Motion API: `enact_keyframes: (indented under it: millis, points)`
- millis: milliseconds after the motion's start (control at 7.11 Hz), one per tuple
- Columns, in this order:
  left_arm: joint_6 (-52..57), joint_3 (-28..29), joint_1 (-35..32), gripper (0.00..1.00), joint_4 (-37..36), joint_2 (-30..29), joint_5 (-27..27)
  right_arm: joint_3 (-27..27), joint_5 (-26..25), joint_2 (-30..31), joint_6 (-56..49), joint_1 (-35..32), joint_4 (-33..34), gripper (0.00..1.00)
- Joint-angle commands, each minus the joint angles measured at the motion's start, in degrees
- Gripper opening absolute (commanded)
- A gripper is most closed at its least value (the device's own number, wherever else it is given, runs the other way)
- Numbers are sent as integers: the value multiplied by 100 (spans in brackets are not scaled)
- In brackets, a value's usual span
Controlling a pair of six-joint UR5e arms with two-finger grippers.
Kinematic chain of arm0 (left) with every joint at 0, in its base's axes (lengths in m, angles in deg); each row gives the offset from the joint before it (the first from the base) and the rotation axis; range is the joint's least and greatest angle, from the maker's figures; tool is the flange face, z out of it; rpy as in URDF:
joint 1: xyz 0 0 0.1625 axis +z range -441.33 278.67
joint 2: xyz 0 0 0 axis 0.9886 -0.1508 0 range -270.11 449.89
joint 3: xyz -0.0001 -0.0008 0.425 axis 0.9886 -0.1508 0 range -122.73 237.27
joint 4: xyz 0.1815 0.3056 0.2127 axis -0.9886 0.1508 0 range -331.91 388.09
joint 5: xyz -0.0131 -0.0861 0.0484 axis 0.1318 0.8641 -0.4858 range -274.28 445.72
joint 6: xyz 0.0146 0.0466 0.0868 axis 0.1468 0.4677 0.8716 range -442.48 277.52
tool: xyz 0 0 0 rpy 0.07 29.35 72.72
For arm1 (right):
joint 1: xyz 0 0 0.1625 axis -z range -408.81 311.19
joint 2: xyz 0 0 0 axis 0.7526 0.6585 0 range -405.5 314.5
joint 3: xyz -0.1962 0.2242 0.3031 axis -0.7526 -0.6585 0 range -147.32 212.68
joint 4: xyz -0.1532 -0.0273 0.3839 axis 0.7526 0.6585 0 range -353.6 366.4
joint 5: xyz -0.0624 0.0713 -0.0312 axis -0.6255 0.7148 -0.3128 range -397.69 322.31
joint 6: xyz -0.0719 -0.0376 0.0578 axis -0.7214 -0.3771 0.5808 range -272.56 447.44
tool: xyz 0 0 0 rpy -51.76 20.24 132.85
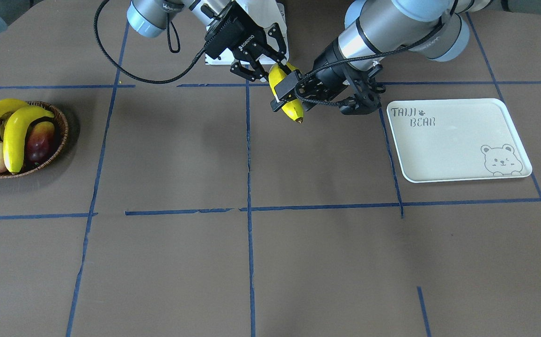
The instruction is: Transfer all bananas from basket to plate
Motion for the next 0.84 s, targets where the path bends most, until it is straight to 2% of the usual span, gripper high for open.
enact_keyframes:
  millis: [0, 281, 422, 562, 703]
  points:
    - [-15, -17, 65, 64, 8, -6, -30, 0, 0, -1, 0, -11, 0, 0]
    - [-6, -17, 65, 28, 8, -6, -30, 0, 0, -1, -9, -38, 0, 2]
    - [11, -60, 65, 7, 8, 12, -30, 0, 9, -1, -9, -73, 9, 7]
    - [38, -121, 65, 0, -1, 29, -30, 0, 9, -1, 9, -82, 44, 90]
    - [38, -218, 56, 0, -10, 73, -30, 0, 35, -1, 9, -143, 105, 100]
